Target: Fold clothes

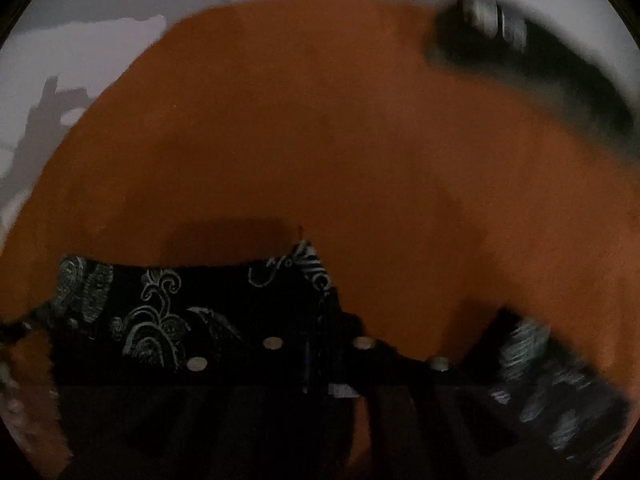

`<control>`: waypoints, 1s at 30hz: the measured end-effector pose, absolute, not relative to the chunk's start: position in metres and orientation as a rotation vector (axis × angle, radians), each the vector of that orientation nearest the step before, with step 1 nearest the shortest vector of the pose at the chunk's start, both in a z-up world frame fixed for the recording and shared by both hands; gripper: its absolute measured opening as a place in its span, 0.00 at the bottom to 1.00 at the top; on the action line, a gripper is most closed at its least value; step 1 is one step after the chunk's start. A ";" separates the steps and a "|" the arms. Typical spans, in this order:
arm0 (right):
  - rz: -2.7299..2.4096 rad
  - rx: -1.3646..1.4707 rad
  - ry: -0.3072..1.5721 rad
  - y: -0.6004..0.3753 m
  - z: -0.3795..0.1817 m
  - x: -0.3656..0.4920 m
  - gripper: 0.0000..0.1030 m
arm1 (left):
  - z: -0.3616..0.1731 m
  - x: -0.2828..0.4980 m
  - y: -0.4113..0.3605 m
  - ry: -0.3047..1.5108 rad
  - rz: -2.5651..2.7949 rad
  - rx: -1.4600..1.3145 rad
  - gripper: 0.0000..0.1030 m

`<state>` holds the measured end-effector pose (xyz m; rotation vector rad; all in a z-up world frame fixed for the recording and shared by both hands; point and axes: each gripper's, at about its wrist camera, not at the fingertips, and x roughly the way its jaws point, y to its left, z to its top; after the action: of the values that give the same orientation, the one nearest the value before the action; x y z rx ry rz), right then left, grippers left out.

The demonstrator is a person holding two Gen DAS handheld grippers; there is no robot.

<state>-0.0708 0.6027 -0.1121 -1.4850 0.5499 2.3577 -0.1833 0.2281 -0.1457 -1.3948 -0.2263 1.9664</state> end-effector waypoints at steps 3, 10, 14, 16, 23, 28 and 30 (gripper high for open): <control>2.344 -1.388 0.659 0.618 -0.110 -0.055 0.28 | -0.143 -0.189 0.229 -0.234 1.976 -1.382 0.41; 2.514 -1.401 0.029 0.556 -0.083 -0.057 0.29 | -0.147 -0.200 0.251 -0.273 1.976 -1.398 0.41; 2.455 -1.542 -0.129 0.532 -0.104 -0.065 0.26 | -0.152 -0.200 0.262 -0.267 1.992 -1.412 0.41; 2.378 -1.582 -0.138 0.533 -0.118 -0.071 0.26 | -0.153 -0.201 0.265 -0.273 2.000 -1.422 0.41; 2.400 -1.399 0.126 0.563 -0.098 -0.061 0.00 | -0.157 -0.206 0.257 -0.332 1.958 -1.443 0.42; 2.374 -1.417 0.412 0.609 -0.099 -0.048 0.00 | -0.157 -0.209 0.246 -0.399 1.969 -1.424 0.42; 2.382 -1.434 0.431 0.612 -0.098 -0.047 0.10 | -0.143 -0.200 0.237 -0.401 2.081 -1.329 0.42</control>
<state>-0.0465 0.6116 -0.0982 -1.4339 0.4311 2.3818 -0.2004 0.2369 -0.1433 -1.3293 -0.4011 2.0813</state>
